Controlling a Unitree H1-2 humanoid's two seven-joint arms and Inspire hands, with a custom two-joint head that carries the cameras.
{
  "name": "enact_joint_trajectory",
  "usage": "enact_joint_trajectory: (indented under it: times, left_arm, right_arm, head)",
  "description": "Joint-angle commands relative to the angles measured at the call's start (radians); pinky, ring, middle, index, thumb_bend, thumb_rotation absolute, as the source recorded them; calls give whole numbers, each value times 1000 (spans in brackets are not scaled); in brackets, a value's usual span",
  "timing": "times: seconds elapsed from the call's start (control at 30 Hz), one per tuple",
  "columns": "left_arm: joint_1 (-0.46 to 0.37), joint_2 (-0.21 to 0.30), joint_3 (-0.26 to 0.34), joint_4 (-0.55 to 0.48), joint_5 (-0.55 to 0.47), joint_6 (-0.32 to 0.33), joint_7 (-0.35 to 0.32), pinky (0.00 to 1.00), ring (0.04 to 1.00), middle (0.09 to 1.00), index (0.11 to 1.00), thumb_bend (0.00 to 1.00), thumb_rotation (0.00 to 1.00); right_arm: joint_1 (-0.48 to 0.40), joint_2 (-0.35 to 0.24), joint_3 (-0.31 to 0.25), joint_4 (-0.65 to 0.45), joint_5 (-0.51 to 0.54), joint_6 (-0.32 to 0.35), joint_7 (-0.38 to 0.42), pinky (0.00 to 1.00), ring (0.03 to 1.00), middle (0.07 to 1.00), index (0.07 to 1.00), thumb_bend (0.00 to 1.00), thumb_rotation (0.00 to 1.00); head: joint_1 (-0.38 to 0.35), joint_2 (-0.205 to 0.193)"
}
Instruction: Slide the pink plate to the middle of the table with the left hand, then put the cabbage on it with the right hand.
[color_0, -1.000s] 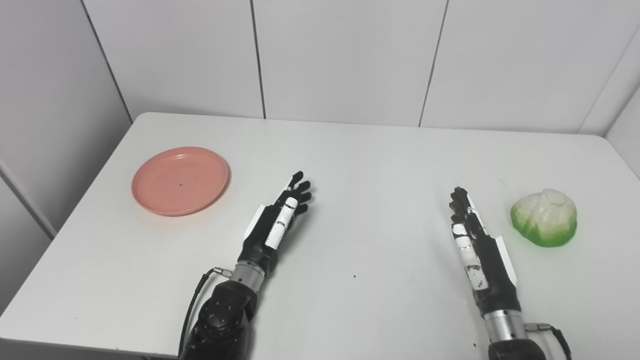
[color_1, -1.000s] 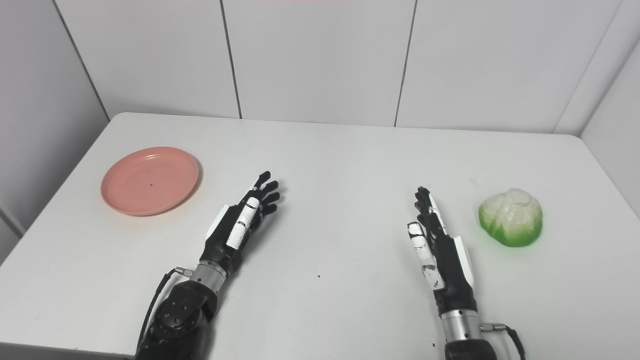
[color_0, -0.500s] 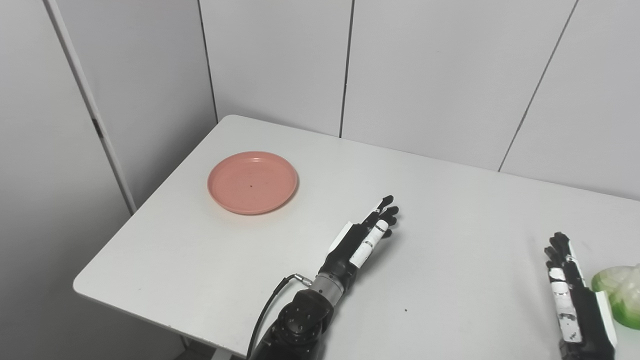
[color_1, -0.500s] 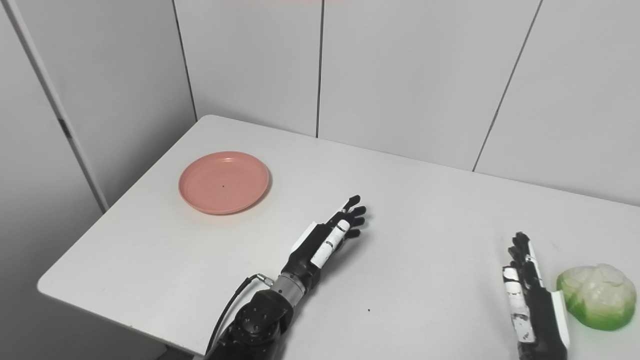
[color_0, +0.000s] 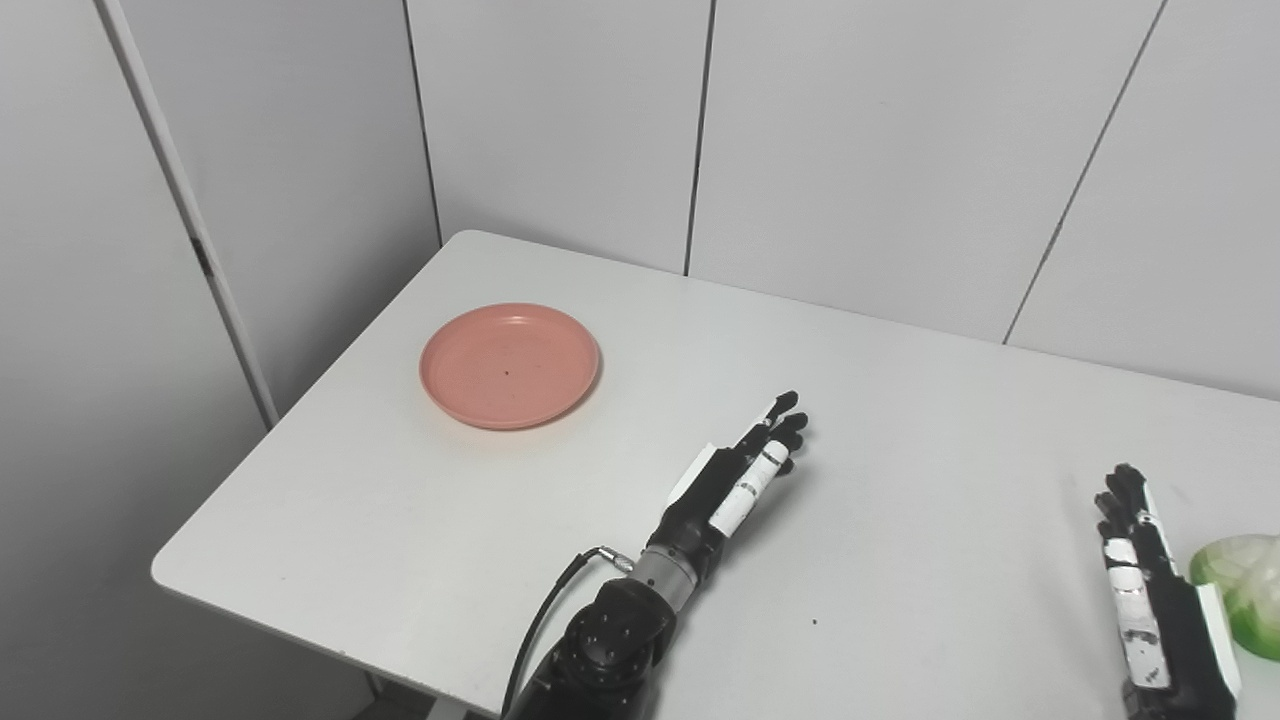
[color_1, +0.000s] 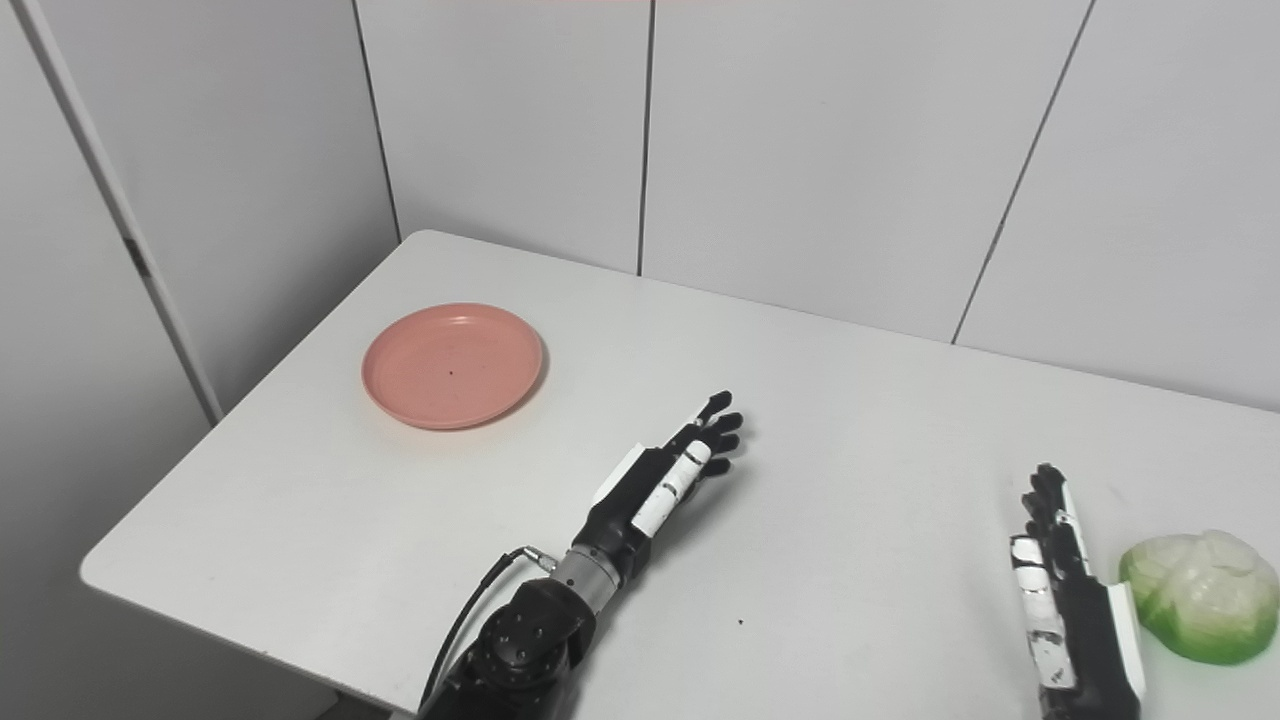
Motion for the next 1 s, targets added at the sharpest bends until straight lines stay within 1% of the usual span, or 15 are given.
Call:
enact_joint_trajectory:
  times: [0.0,0.1,0.17,0.23,0.3,0.43,0.53,0.63,0.7,0.77,0.9,0.97]
  left_arm:
    - [83,12,1,64,-16,-7,-5,918,942,959,966,461,1000]
    - [83,17,3,49,-29,8,-19,936,958,972,981,453,1000]
    - [82,20,6,34,-38,20,-26,943,961,977,985,454,1000]
    - [73,22,8,19,-44,26,-26,944,959,980,984,455,1000]
    - [58,22,15,9,-57,18,-27,952,964,985,988,452,1000]
    - [37,24,31,-46,-78,50,-28,965,970,987,988,444,1000]
    - [24,30,38,-70,-87,61,-30,974,974,990,990,432,1000]
    - [3,36,42,-114,-84,88,-22,971,972,987,989,434,1000]
    - [-11,37,44,-137,-85,99,-19,968,965,978,979,445,1000]
    - [-22,36,47,-151,-94,103,-20,972,968,981,979,448,1000]
    - [-47,32,65,-187,-102,110,-15,969,965,981,977,464,1000]
    - [-59,34,73,-208,-104,120,-15,968,964,980,976,460,1000]
  right_arm:
    - [52,12,1,54,-6,-29,-6,989,977,980,980,321,1000]
    - [51,17,1,53,-18,-23,-15,976,968,971,973,351,1000]
    - [50,21,2,52,-25,-21,-19,974,964,968,971,339,1000]
    - [48,24,2,54,-29,-19,-19,994,969,968,970,315,1000]
    - [43,26,2,66,-32,-27,-18,999,969,966,972,315,1000]
    - [38,27,5,82,-41,-41,-19,1000,973,971,980,292,1000]
    - [34,29,6,90,-52,-45,-25,1000,972,970,980,276,1000]
    - [35,34,3,81,-45,-30,-25,1000,971,968,976,276,1000]
    - [37,38,1,74,-42,-20,-26,1000,972,969,975,277,1000]
    - [37,40,0,73,-42,-18,-26,1000,973,969,977,253,1000]
    - [35,41,-1,68,-40,-2,-20,1000,984,978,985,265,1000]
    - [35,42,-1,61,-41,8,-20,1000,983,980,987,254,1000]
  head:
    - [-1,-3]
    - [-2,-5]
    - [-1,-5]
    - [2,-10]
    - [12,-24]
    - [17,-38]
    - [27,-48]
    - [55,-62]
    - [60,-66]
    - [62,-68]
    - [65,-63]
    - [67,-62]
